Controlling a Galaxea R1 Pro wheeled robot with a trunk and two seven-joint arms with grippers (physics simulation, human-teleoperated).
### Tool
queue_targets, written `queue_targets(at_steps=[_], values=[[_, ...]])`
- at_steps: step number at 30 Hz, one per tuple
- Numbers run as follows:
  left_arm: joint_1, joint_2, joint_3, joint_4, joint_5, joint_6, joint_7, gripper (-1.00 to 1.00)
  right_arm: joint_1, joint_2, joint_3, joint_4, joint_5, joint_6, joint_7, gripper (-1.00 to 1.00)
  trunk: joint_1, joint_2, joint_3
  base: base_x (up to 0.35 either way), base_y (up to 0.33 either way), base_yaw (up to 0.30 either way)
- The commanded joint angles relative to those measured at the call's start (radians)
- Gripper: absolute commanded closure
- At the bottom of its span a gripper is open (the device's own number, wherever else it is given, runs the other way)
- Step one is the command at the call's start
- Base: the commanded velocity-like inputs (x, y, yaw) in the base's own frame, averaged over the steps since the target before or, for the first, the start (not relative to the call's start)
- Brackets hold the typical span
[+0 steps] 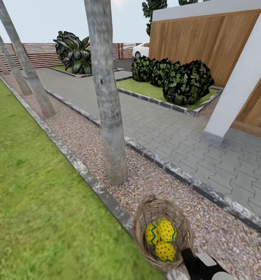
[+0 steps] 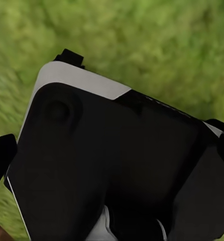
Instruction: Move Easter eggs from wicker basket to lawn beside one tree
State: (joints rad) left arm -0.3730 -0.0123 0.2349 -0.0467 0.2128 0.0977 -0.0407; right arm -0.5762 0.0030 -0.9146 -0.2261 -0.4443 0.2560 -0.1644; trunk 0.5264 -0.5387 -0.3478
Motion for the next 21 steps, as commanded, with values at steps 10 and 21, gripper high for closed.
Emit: queue_targets(at_steps=[10,21], values=[[0.000,0.000,0.003,-0.002,0.008,0.007,-0.002,-1.00,0.001,-0.001,-0.009,-0.002,0.006,0.005,0.029,1.00,0.000,-0.001,-0.006,0.000,0.000,-0.065],[0.000,-0.001,0.003,-0.001,0.008,0.007,-0.002,-1.00,0.001,0.003,-0.009,0.001,0.007,0.005,0.029,1.00,0.000,-0.001,-0.019,0.000,0.000,-0.185]])
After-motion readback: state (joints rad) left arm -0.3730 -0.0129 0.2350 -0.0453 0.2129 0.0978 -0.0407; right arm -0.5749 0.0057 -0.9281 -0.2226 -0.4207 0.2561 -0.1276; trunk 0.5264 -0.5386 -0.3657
